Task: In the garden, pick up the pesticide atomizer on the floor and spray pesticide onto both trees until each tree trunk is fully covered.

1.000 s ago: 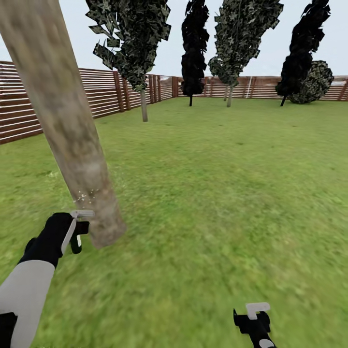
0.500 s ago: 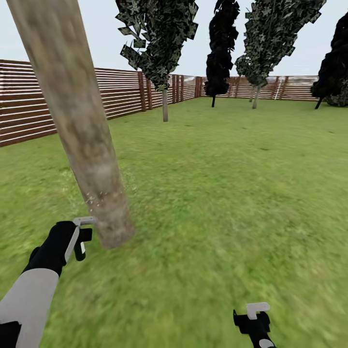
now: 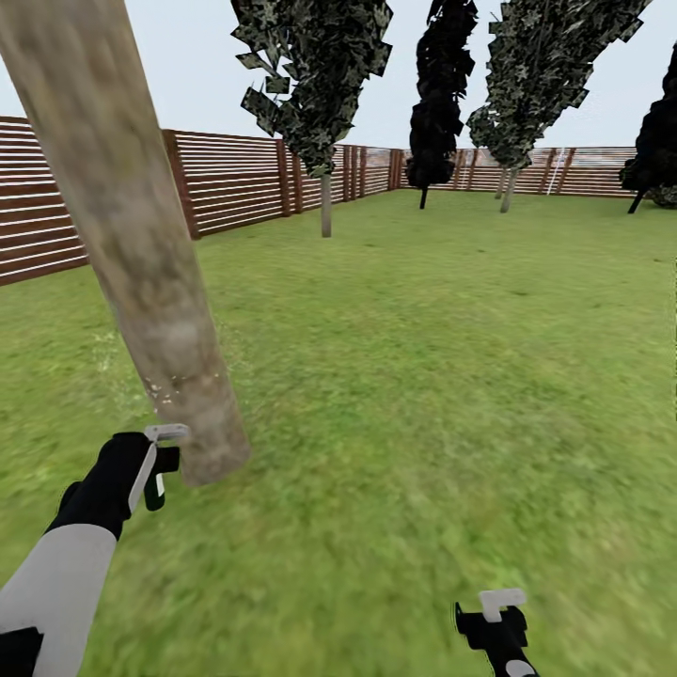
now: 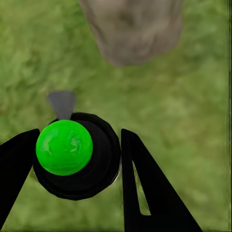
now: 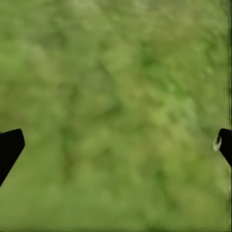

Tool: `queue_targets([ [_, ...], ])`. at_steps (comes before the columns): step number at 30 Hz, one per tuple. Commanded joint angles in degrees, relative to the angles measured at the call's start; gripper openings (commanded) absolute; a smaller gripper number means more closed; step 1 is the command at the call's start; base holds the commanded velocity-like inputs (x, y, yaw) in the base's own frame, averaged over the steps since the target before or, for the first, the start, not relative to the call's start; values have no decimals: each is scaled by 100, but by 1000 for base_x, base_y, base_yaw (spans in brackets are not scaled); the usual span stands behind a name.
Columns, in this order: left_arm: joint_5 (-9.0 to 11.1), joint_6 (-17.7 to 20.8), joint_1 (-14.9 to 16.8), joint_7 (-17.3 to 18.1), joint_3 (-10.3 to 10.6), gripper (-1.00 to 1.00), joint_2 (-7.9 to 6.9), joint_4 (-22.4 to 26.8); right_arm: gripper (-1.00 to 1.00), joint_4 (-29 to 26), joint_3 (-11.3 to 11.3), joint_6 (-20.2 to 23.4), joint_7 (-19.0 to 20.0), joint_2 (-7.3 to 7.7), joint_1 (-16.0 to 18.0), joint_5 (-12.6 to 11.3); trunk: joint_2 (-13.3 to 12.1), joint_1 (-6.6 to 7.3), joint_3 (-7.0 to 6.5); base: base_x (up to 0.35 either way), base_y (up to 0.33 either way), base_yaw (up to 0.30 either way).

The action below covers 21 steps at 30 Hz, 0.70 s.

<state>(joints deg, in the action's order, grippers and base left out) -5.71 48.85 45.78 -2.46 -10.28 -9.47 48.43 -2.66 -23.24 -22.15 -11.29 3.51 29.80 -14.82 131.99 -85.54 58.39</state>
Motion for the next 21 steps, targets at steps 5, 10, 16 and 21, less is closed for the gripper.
queue_targets([
  [5, -62, 29, 1, 26, 0, -100, -16, 13, 100, -6, -49, -9, -13, -8, -1, -46, 2, 1, 5, 28, -274, 0],
  [10, -70, 29, -26, -26, 7, -100, -20, 14, 100, -6, -49, -9, -13, -8, -1, -40, 2, 1, 5, 176, -238, 3],
  [16, -8, -1, -362, -429, -52, -100, 23, -2, 100, -6, -57, -9, -11, -21, 0, -39, 2, 1, 5, 239, -196, 218],
  [21, 25, 16, -411, -401, -52, -100, 46, 21, 100, -5, -58, -9, -5, -34, -1, -39, 2, 1, 5, 90, -70, 277],
])
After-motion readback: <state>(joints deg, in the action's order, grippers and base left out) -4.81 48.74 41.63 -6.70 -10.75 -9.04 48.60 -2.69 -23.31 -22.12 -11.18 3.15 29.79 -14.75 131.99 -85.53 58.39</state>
